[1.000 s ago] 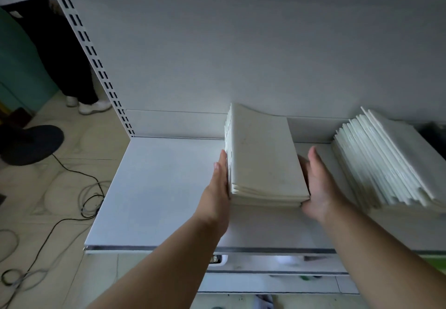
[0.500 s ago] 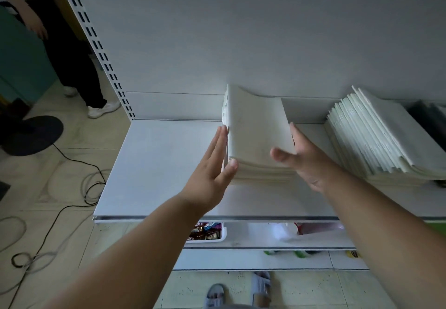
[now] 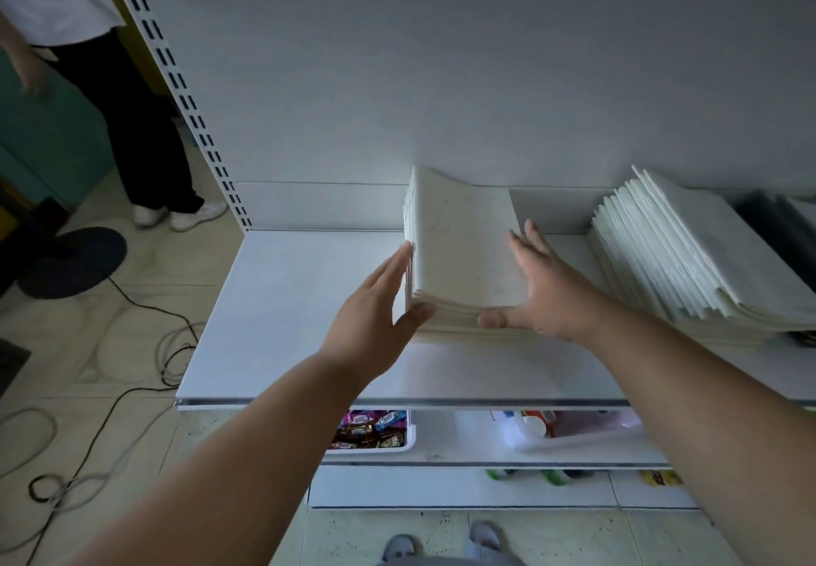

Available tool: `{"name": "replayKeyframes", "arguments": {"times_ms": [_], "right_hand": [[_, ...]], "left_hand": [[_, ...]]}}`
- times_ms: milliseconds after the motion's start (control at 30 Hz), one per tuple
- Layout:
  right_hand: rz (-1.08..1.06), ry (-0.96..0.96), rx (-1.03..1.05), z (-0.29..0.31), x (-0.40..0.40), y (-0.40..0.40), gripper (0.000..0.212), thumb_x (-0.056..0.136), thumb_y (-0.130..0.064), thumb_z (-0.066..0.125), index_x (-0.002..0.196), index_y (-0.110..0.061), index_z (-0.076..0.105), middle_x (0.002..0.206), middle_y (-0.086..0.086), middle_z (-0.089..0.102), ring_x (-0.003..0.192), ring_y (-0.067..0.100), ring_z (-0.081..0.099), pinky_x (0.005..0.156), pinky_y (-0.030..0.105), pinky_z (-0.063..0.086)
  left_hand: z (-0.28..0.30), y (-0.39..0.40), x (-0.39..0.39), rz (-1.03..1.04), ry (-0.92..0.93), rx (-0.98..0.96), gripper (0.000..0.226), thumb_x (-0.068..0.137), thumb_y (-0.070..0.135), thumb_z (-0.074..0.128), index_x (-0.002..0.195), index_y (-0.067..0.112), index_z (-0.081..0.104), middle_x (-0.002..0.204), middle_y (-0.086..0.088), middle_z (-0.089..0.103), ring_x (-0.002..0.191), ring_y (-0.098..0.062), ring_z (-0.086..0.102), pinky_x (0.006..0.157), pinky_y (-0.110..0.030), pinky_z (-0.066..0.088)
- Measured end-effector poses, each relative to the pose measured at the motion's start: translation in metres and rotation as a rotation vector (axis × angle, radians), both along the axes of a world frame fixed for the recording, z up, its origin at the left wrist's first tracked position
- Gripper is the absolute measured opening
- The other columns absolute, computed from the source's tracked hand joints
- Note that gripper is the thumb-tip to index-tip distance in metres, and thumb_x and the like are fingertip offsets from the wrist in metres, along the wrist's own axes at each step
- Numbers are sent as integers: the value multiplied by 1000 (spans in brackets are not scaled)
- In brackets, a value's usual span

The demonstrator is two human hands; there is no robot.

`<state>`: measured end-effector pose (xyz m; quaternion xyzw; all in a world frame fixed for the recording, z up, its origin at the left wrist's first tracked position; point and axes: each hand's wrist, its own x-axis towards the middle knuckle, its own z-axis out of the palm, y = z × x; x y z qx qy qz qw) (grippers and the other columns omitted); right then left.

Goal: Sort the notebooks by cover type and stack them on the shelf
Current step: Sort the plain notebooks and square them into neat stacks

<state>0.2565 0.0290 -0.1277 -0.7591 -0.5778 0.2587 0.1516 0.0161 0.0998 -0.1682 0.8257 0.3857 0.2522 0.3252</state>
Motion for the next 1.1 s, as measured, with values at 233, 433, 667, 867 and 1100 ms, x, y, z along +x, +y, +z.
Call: {"name": "replayKeyframes", "arguments": {"times_ms": [233, 433, 667, 867, 1100], "right_hand": [[104, -108, 43, 6, 0, 4, 130, 58, -67, 81, 159, -19, 13, 165, 2, -17, 152, 13, -1, 116, 21, 7], [-110, 162, 302, -28, 4, -22, 131, 57, -44, 92, 158, -24, 11, 164, -5, 16, 147, 9, 24, 118, 29, 26], [-160, 283, 334, -58, 0, -29, 74, 58, -18, 95, 112, -46, 52, 96, -28, 63, 94, 4, 63, 71, 6, 42], [-183, 243, 279, -54, 1, -26, 86, 55, -29, 97, 129, -26, 54, 110, -13, 65, 101, 10, 60, 85, 24, 45], [-228, 277, 249, -52, -1, -27, 84, 53, -27, 98, 123, -34, 52, 109, -14, 69, 99, 9, 67, 89, 29, 52]], "left_hand": [[-8, -4, 1, 57, -15, -143, 86, 90, 30, 71, 158, 36, 19, 155, 17, 39, 130, -9, 52, 104, -21, 40], [-22, -12, 4, 121, 203, 48, 51, 73, 34, 63, 122, 20, 64, 114, -3, 71, 105, -32, 61, 80, -31, 42], [-31, -5, 7, 154, 218, 225, 26, 72, 38, 64, 86, 18, 70, 78, -8, 71, 77, -33, 63, 67, -27, 31], [-35, 1, 4, 106, 202, 173, 24, 73, 37, 65, 83, 16, 68, 77, -10, 67, 78, -34, 58, 69, -31, 33], [-25, 9, 5, 86, 229, 90, 21, 83, 38, 71, 77, 22, 59, 65, 7, 47, 74, -26, 50, 61, -32, 24]]}}
